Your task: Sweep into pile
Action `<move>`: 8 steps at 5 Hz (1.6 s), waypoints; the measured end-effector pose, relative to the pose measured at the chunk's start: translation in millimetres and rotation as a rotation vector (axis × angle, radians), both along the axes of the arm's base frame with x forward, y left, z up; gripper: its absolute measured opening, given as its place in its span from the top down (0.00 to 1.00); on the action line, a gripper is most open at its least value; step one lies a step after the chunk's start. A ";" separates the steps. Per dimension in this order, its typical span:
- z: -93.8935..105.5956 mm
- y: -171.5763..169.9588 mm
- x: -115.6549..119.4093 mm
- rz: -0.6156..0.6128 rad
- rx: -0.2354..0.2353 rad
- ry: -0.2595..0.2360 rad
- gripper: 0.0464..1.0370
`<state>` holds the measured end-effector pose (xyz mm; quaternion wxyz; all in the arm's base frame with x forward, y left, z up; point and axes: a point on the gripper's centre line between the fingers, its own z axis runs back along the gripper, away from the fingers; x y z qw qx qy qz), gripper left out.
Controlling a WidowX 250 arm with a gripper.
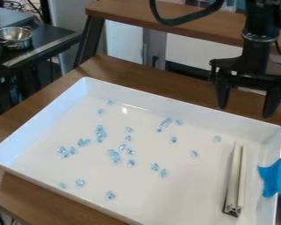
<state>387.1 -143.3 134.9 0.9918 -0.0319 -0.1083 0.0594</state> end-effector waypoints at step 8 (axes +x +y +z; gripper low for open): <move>-81.7 -7.9 -19.7 0.083 -0.036 0.069 0.04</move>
